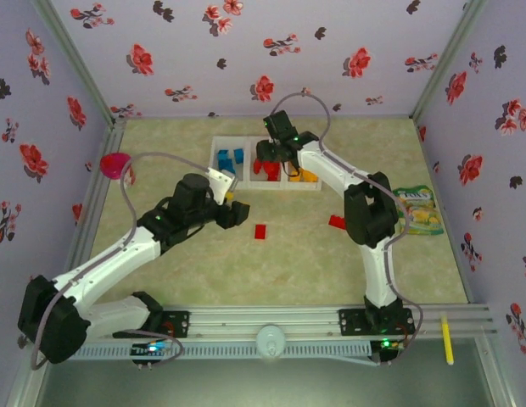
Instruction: Sort the legos into containers by color
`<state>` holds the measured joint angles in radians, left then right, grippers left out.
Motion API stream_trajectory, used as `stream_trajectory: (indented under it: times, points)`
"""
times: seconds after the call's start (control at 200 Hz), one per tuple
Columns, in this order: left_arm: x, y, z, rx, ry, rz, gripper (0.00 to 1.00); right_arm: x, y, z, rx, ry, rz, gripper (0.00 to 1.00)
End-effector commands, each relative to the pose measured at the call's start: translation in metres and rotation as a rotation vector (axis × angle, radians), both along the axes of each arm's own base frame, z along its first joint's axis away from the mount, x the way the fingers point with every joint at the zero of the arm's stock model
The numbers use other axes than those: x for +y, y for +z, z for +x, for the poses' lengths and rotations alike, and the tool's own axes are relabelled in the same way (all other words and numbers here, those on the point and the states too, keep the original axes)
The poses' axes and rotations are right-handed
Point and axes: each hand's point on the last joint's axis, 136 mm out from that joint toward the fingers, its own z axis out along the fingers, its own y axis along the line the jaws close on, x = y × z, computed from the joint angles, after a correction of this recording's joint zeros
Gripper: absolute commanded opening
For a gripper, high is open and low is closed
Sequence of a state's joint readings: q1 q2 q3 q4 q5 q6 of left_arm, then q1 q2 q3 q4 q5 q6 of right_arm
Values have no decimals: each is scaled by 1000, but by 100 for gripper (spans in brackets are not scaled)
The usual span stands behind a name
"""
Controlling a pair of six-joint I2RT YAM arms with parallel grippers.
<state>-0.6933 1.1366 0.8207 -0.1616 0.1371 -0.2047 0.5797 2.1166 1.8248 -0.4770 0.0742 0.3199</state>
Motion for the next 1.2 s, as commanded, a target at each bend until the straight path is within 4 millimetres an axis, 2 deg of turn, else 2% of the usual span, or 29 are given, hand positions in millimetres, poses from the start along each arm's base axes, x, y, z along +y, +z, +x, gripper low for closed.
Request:
stream_trajectory:
  times: [0.0, 0.18, 0.29, 0.45, 0.635, 0.89, 1.195]
  points:
    - [5, -7, 7, 41, 70, -7, 65, -6, 23, -8, -17, 12, -3, 57]
    - [-2, -28, 9, 87, 182, -12, 63, -32, 44, -37, -42, -19, 8, 58]
    - [-11, -52, 7, 160, 273, -4, 62, -54, 51, -57, -47, -53, 24, 58]
    - [-32, -92, -9, 282, 330, 108, 59, -89, 54, -82, -44, -108, 27, 59]
    - [-49, -123, -18, 377, 349, 222, 57, -117, 52, -104, -35, -150, 6, 60]
    - [-55, -145, -15, 433, 369, 321, 55, -135, 45, -125, -16, -172, -10, 61]
    - [-54, -159, -12, 449, 388, 396, 59, -142, 39, -134, -6, -187, -10, 62]
